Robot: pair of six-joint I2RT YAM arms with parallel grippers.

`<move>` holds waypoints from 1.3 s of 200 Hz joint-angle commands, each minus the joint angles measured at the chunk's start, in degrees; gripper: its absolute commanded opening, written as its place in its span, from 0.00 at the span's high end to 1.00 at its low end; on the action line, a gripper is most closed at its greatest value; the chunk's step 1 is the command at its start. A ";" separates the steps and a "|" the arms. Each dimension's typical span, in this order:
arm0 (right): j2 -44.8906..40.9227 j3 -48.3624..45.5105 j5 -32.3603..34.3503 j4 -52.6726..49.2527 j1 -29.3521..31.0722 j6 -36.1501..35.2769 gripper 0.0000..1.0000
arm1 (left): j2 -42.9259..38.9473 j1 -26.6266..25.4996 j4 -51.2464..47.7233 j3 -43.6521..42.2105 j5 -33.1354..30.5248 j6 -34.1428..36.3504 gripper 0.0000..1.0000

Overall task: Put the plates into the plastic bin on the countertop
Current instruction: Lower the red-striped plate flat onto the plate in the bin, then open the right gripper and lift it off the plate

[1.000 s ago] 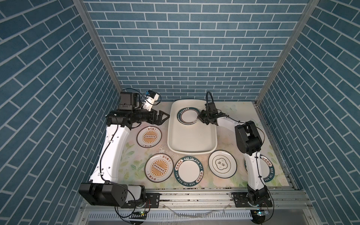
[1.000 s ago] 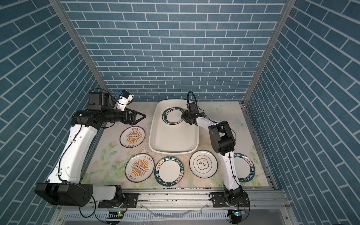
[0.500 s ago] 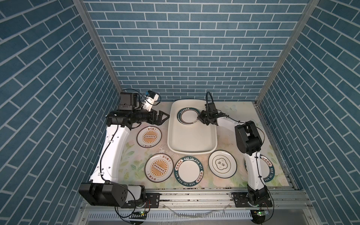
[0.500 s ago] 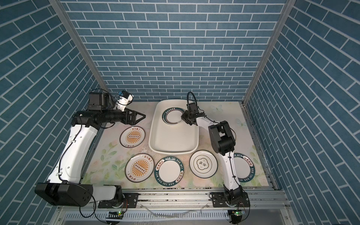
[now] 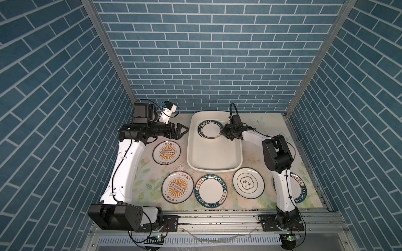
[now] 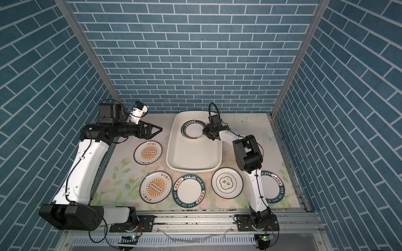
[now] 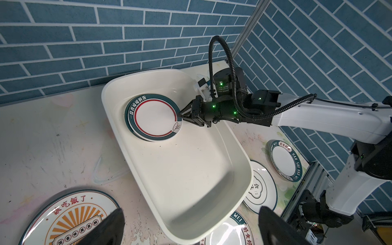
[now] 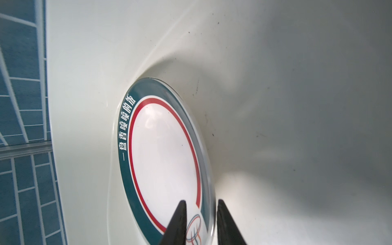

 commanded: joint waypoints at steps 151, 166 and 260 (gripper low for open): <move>2.51 2.59 -2.37 -1.18 0.36 1.01 0.82 | -1.24 2.32 2.61 -2.35 -1.59 -3.77 0.01; 2.28 2.53 -2.29 -1.27 0.36 0.93 0.81 | -1.27 2.67 2.92 -2.65 -2.06 -4.34 0.00; -10.02 -1.10 0.82 -3.42 0.27 -5.58 0.74 | 3.14 18.06 3.44 -4.27 -2.06 -12.29 0.00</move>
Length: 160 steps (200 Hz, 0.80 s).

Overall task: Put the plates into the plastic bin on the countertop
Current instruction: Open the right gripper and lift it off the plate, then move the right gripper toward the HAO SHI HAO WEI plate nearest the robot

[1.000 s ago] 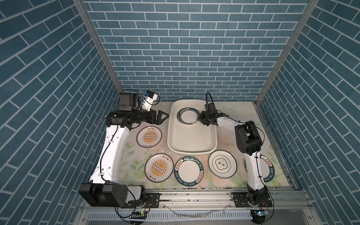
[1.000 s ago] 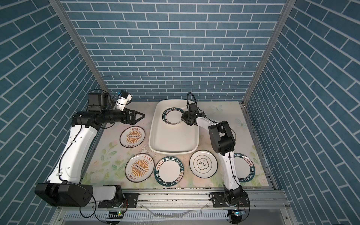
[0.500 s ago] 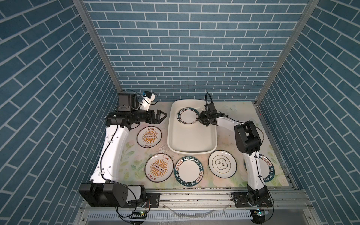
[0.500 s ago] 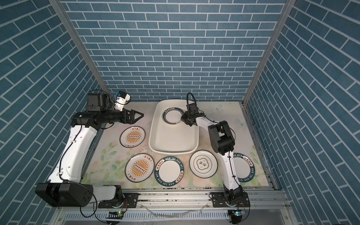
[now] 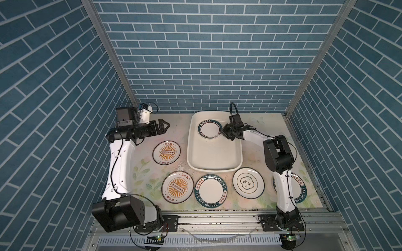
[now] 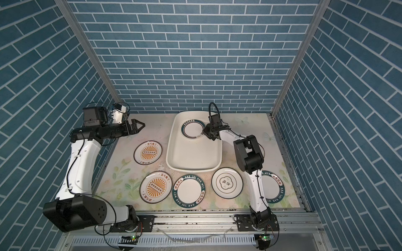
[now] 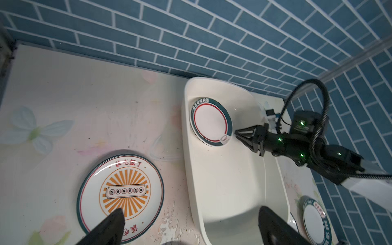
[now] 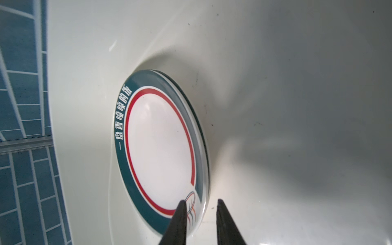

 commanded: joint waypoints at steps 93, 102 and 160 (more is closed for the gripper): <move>-33.38 -14.96 4.06 -8.76 -1.68 -14.78 0.66 | -0.46 1.85 -0.65 -6.30 12.58 5.61 0.00; -37.46 -17.96 4.77 -10.36 -2.38 -14.96 0.64 | -0.39 1.52 -0.88 -6.19 14.15 6.61 0.00; -56.99 -33.22 10.11 -27.31 -7.34 -11.57 0.58 | 1.53 -7.87 -4.63 -1.97 15.82 13.81 0.00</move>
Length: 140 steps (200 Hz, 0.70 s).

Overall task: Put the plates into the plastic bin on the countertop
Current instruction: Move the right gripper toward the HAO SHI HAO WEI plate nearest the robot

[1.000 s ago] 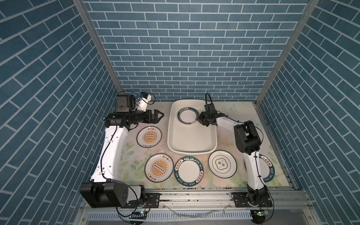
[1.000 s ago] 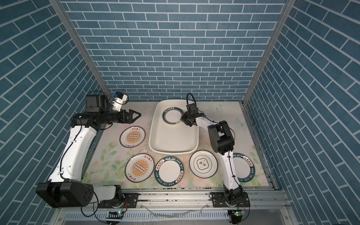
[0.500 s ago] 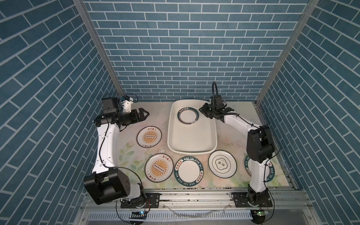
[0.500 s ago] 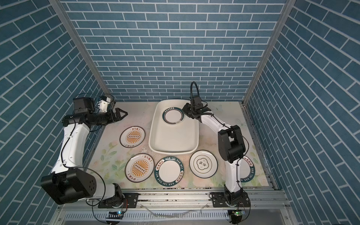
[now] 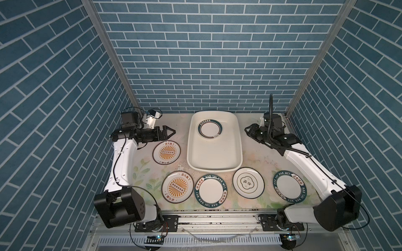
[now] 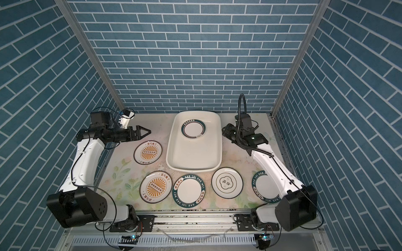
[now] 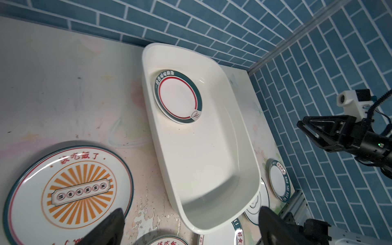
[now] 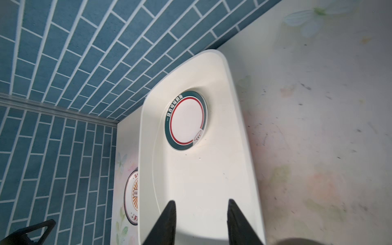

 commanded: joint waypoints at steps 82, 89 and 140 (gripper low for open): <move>-22.96 -25.17 29.73 -22.83 -9.47 22.85 0.22 | 4.06 -10.98 -2.55 5.74 0.39 3.47 0.00; -23.28 -25.82 29.34 -22.85 -10.95 22.22 0.22 | 4.13 -11.14 -2.60 5.98 0.37 3.25 0.00; -20.74 -27.39 20.72 -18.41 -19.32 11.89 0.20 | 3.97 -11.77 -1.13 5.30 0.42 1.53 0.01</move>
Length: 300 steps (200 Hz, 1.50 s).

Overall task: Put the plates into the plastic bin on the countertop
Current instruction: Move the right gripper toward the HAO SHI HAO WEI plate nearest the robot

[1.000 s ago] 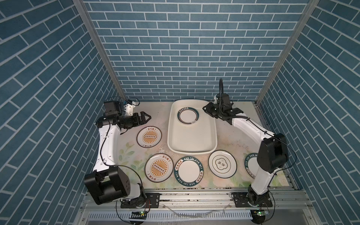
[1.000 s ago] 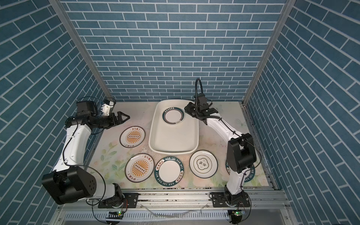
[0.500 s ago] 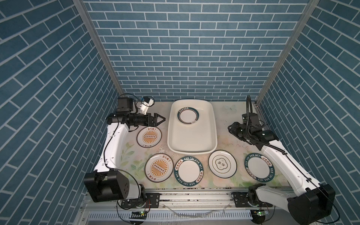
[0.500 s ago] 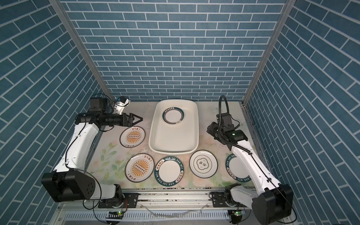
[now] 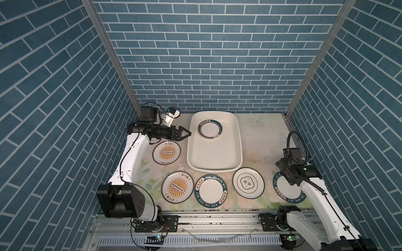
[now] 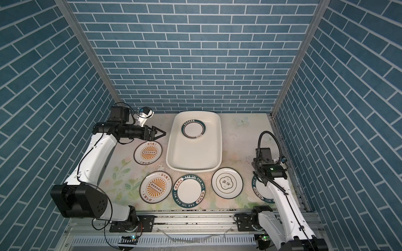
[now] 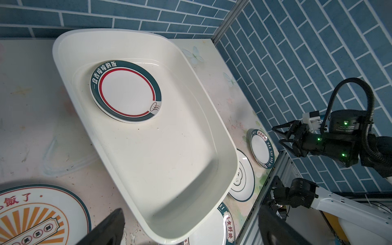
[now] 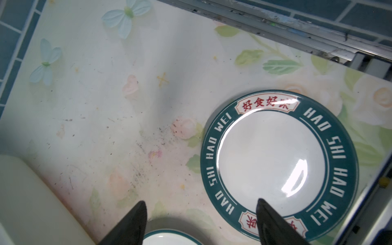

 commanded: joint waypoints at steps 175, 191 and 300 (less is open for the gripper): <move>2.87 -1.71 -5.17 -11.90 -22.69 -1.03 0.01 | 4.21 -2.00 -0.15 6.55 3.63 -2.94 0.00; 2.44 -2.70 -6.41 -11.18 -26.01 -1.46 0.01 | 4.25 -2.53 -0.10 6.63 3.15 -2.92 0.00; -0.02 -10.55 -12.84 -3.91 -38.81 -8.93 0.01 | 3.07 -3.77 -1.04 6.05 1.11 -2.57 0.00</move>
